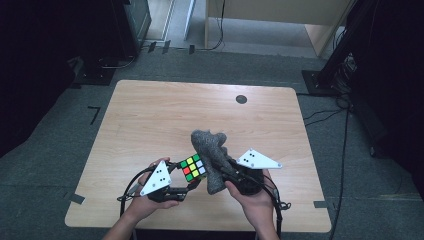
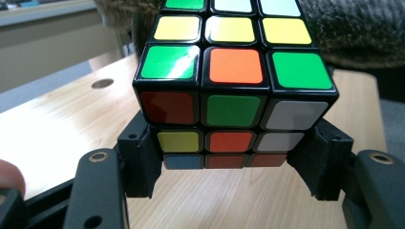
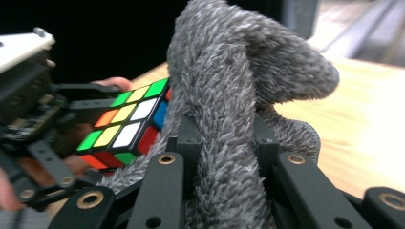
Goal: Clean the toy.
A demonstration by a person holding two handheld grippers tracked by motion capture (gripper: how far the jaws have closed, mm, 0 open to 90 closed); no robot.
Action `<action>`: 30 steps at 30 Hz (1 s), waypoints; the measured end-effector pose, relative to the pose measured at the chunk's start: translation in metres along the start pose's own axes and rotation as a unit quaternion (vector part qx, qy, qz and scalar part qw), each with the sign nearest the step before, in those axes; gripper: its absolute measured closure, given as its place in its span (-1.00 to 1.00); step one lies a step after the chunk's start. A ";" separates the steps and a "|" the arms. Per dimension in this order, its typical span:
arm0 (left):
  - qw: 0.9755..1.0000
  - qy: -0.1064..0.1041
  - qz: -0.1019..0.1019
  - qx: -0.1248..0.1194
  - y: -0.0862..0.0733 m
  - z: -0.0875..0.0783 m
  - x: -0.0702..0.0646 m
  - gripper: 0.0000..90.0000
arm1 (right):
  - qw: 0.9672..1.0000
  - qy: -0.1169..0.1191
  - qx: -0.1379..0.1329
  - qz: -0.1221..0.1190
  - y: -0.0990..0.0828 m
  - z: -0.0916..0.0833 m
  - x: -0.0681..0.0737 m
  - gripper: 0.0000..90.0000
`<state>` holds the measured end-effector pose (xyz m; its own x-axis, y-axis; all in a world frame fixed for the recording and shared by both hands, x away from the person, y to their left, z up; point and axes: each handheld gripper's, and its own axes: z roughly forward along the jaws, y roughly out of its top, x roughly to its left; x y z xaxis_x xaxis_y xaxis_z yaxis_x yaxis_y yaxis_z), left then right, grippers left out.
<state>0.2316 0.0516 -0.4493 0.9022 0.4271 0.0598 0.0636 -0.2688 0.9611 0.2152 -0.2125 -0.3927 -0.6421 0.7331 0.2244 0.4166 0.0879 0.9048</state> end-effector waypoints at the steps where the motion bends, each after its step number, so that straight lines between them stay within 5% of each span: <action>1: 1.000 -0.002 0.000 -0.002 0.000 -0.001 0.000 -0.23 | 1.000 0.010 0.000 0.006 -0.002 0.002 0.000 0.63; 4: 1.000 0.001 0.005 -0.002 0.002 -0.004 0.000 -0.23 | 1.000 0.027 0.000 0.014 -0.008 0.006 -0.002 0.64; 9: 1.000 0.006 0.011 -0.005 0.004 -0.005 -0.001 -0.23 | 0.999 -0.005 0.044 0.014 -0.014 0.012 -0.012 0.64; 11: 1.000 0.015 0.018 0.009 0.002 -0.003 -0.002 -0.23 | 0.999 -0.002 0.025 0.021 -0.011 0.006 -0.012 0.64; 15: 1.000 0.010 0.018 0.010 0.001 0.000 -0.003 -0.23 | 0.998 0.049 -0.036 0.022 0.005 -0.012 0.000 0.64; 18: 1.000 -0.002 0.011 0.004 0.004 -0.002 -0.004 -0.23 | 0.998 0.054 -0.026 0.014 0.006 -0.011 0.006 0.64; 22: 1.000 -0.003 0.012 0.010 0.007 -0.004 -0.004 -0.23 | 0.993 0.082 -0.014 0.085 -0.009 0.001 -0.011 0.64; 27: 1.000 -0.006 0.005 -0.004 0.008 -0.006 -0.002 -0.23 | 0.996 0.036 0.035 0.076 -0.018 0.008 -0.023 0.64; 30: 1.000 -0.004 0.003 0.003 0.005 -0.005 0.000 -0.23 | 0.996 0.039 -0.005 0.084 -0.011 -0.004 -0.023 0.64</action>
<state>0.2295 0.0545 -0.4430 0.9057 0.4191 0.0639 0.0601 -0.2759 0.9593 0.2233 -0.2332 -0.4063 -0.6124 0.6823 0.3992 0.5154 -0.0383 0.8561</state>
